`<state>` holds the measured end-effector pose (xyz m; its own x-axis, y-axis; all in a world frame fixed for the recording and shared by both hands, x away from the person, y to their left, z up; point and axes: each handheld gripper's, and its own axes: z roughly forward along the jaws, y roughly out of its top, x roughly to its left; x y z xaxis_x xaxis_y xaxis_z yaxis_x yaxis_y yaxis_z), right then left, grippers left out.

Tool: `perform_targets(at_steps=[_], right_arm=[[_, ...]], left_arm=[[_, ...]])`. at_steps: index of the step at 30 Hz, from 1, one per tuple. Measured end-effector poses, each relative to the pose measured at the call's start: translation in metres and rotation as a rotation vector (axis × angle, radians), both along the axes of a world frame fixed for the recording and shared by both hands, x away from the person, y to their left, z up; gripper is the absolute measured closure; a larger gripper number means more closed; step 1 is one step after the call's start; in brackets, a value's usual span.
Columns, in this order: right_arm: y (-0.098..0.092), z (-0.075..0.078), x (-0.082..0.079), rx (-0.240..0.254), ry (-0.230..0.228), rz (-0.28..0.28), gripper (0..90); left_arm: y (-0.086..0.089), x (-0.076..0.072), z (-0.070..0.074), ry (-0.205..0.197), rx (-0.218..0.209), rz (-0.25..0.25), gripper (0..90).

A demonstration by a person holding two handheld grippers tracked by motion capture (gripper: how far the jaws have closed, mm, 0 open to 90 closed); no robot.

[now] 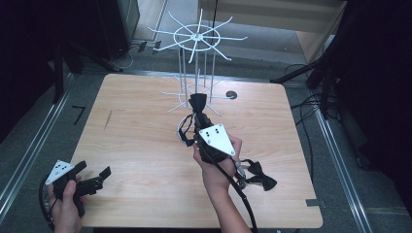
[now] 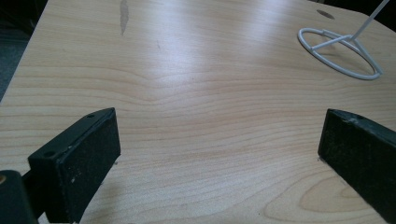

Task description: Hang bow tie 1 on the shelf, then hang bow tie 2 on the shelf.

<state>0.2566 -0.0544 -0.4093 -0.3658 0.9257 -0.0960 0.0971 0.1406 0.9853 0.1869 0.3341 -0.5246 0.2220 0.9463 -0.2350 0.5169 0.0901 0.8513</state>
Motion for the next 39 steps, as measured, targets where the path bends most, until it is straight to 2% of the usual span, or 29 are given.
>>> perform_targets(at_steps=[1, 4, 6, 9, 14, 18, 20, 29, 30, 39], right_arm=[[0.000, -0.001, 0.000, -0.002, -0.001, -0.003, 72.6], [-0.003, -0.004, -0.003, 0.002, -0.025, -0.001, 56.9], [-0.006, -0.005, -0.005, 0.011, -0.027, 0.029, 48.5], [-0.008, -0.006, -0.007, 0.005, -0.006, 0.068, 43.4], [-0.012, -0.009, -0.015, -0.015, -0.002, 0.106, 40.6], [-0.019, -0.014, -0.021, -0.027, 0.018, 0.145, 40.0], [-0.021, -0.016, -0.022, -0.034, 0.021, 0.149, 40.0], [-0.052, -0.030, -0.028, -0.029, 0.049, 0.111, 41.1], [-0.061, -0.033, -0.029, -0.028, 0.059, 0.097, 41.4], [-0.095, -0.046, -0.029, -0.018, 0.095, 0.032, 42.4]], left_arm=[[0.000, 0.000, 0.000, 0.000, 0.000, 0.000, 0.0], [0.000, 0.000, 0.000, 0.001, 0.000, 0.000, 0.0], [0.000, 0.000, 0.000, 0.002, 0.001, -0.001, 0.0], [0.000, 0.000, 0.000, -0.002, 0.002, -0.001, 0.0], [0.000, 0.000, 0.000, 0.000, 0.005, -0.001, 0.0], [0.000, 0.000, 0.000, 0.001, 0.003, -0.002, 0.0], [0.000, 0.000, 0.000, 0.001, 0.004, -0.002, 0.0], [-0.001, 0.000, 0.000, 0.001, 0.006, 0.000, 0.0], [0.000, 0.000, 0.000, 0.001, 0.008, 0.000, 0.0], [-0.001, 0.000, 0.000, 0.003, 0.007, -0.001, 0.0]])
